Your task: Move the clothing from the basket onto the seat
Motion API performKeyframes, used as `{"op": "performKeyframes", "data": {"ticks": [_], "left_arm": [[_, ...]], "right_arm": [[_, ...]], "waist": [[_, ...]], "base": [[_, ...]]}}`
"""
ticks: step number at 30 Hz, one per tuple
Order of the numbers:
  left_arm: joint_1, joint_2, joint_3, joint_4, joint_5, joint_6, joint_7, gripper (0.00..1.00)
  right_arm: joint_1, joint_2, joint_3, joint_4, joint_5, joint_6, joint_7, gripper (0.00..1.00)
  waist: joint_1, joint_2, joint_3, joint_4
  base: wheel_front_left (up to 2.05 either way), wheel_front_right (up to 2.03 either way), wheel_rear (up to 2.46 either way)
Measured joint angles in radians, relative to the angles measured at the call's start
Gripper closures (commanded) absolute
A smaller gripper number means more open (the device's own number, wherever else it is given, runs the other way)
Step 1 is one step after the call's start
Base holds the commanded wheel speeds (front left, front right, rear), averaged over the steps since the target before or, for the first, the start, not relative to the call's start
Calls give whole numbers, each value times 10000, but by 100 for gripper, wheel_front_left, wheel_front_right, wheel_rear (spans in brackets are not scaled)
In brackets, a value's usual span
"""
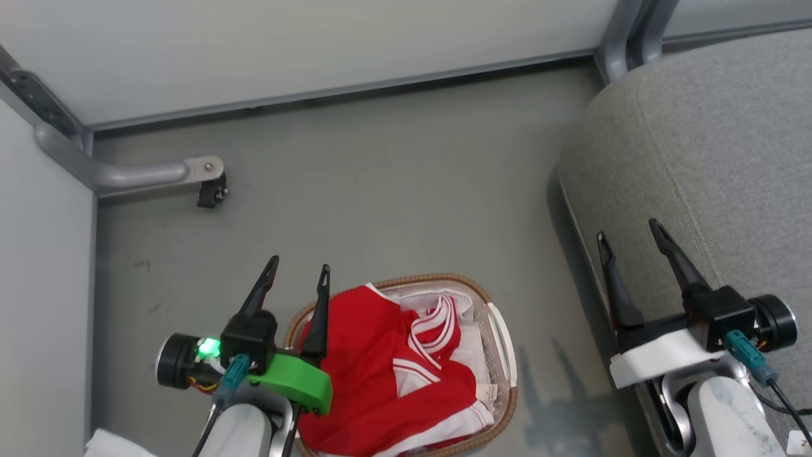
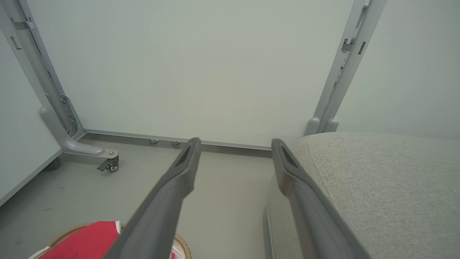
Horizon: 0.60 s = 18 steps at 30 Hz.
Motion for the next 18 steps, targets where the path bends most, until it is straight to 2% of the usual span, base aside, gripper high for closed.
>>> {"op": "performKeyframes", "data": {"ticks": [10, 18], "left_arm": [[-1994, -8, -1195, 3348, 267, -516, 0, 0], [-3100, -8, -2767, 5854, 328, -681, 0, 0]], "right_arm": [[-1228, -8, -48, -257, 52, 0, 0, 0], [-1634, -10, 15, -332, 255, 0, 0, 0]], "waist": [[0, 0, 2116, -415], [1, 0, 3662, -865]], "base": [[0, 0, 0], [0, 0, 0]]}}
